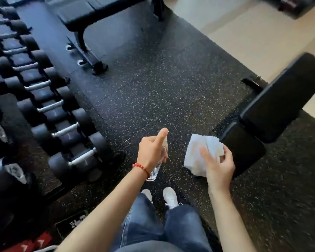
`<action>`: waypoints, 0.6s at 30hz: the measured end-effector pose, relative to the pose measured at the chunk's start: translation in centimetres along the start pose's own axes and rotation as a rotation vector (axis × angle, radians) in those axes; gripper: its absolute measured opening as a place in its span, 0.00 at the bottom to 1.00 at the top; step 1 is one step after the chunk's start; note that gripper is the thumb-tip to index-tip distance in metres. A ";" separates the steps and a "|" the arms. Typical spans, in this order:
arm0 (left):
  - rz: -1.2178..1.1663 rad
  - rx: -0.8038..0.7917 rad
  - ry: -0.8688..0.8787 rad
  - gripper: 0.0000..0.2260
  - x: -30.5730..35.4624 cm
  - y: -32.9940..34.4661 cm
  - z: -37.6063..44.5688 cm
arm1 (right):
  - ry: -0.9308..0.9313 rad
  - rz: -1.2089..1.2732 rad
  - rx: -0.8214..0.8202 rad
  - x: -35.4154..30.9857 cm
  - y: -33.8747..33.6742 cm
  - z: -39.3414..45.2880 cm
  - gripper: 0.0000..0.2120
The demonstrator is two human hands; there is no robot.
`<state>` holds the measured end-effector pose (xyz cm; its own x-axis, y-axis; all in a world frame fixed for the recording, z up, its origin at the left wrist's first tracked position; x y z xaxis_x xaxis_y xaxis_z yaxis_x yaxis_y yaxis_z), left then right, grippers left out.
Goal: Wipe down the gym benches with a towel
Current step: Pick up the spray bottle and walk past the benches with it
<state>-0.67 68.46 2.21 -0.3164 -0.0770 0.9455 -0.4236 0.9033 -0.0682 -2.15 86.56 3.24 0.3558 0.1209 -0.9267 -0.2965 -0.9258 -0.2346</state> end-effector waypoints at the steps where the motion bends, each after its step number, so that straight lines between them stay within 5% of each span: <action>1: 0.022 -0.044 -0.008 0.34 -0.2 1.1 0.2 | 0.011 0.012 0.050 0.4 -1.1 0.0 0.24; 10: 0.129 -0.343 -0.090 0.29 -2.0 13.3 -0.6 | 0.134 0.091 0.427 4.0 -11.7 1.8 0.28; 18: 0.293 -0.404 -0.162 0.30 -4.6 23.6 -1.4 | 0.191 0.149 0.511 6.2 -19.8 7.0 0.22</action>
<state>-8.05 90.72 -3.36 -0.5129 0.1679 0.8419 0.0537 0.9850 -0.1638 -0.25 108.12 0.05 0.4170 -0.1089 -0.9023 -0.7303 -0.6312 -0.2613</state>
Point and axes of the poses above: each hand's wrist, its own z-axis towards the middle knuckle, its own y-axis out of the palm, x = y × z, the point moved 3 cm from there along z, towards the middle knuckle, and after that the axes turned 3 degrees about x, right-handed, at the moved point
